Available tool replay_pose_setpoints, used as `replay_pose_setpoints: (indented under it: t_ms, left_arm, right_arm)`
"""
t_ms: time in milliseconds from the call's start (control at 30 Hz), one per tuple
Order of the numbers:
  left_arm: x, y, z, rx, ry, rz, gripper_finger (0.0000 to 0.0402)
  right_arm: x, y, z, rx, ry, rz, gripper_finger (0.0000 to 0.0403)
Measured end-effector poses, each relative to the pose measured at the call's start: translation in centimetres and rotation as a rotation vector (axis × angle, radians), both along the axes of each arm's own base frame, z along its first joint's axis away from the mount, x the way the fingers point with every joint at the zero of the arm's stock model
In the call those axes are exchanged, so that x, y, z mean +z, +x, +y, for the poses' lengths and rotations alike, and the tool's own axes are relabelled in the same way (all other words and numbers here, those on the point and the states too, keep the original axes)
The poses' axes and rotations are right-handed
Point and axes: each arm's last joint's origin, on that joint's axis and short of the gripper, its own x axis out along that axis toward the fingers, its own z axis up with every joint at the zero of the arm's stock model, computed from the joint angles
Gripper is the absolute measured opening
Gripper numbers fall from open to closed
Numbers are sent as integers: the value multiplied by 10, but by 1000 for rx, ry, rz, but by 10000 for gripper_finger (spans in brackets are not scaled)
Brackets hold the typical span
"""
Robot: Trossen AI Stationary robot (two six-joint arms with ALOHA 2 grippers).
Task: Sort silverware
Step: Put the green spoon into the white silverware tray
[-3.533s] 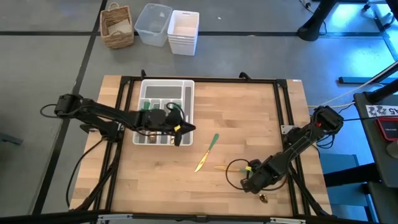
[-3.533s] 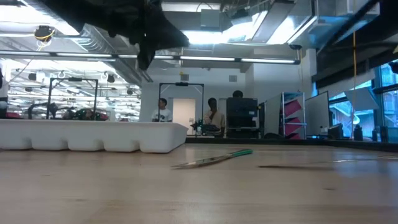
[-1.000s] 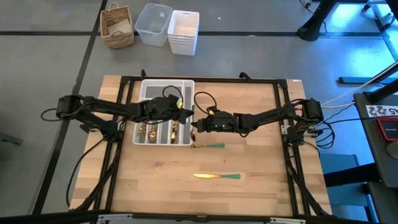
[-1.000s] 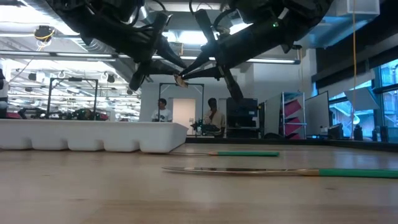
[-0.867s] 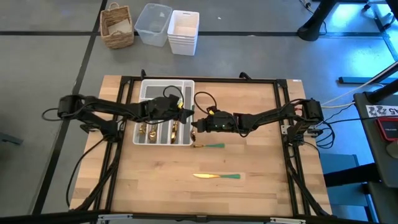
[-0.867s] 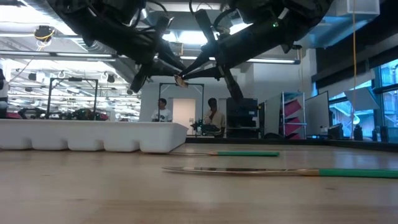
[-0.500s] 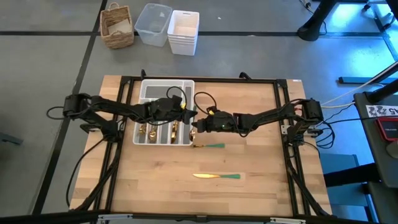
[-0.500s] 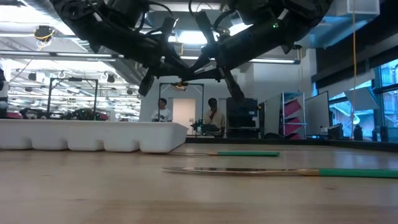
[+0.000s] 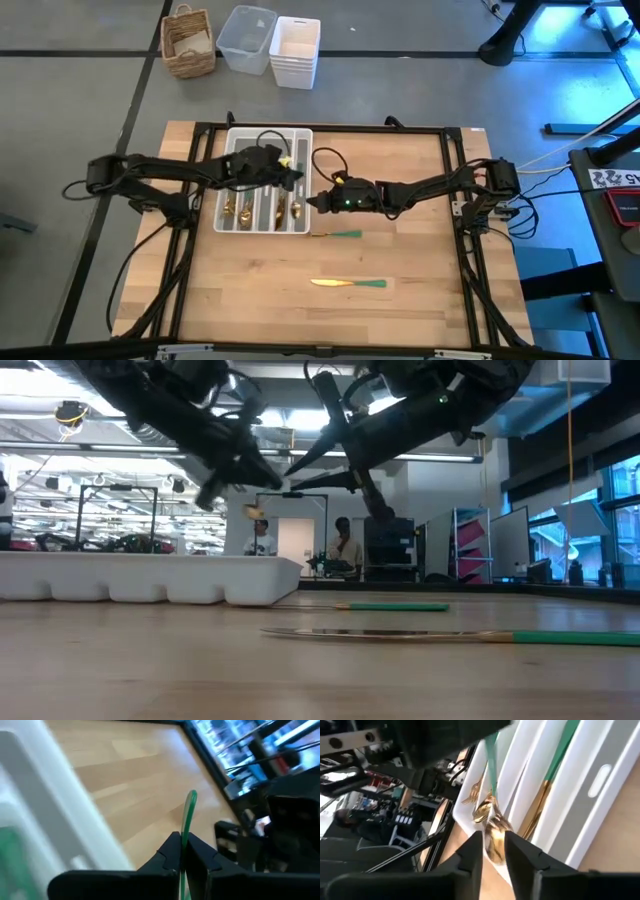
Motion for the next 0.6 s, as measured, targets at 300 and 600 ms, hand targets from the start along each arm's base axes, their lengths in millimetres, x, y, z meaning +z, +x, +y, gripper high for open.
replay_pose_setpoints:
  t_ms: [300,600]
  left_arm:
    - [17,-67,-2,-17,-66,254,2]
    - [-5,-115,-8,190,-195,516,2]
  right_arm:
    - [0,0,-16,171,51,-3,110]
    - [0,-1,-22,186,13,2,110]
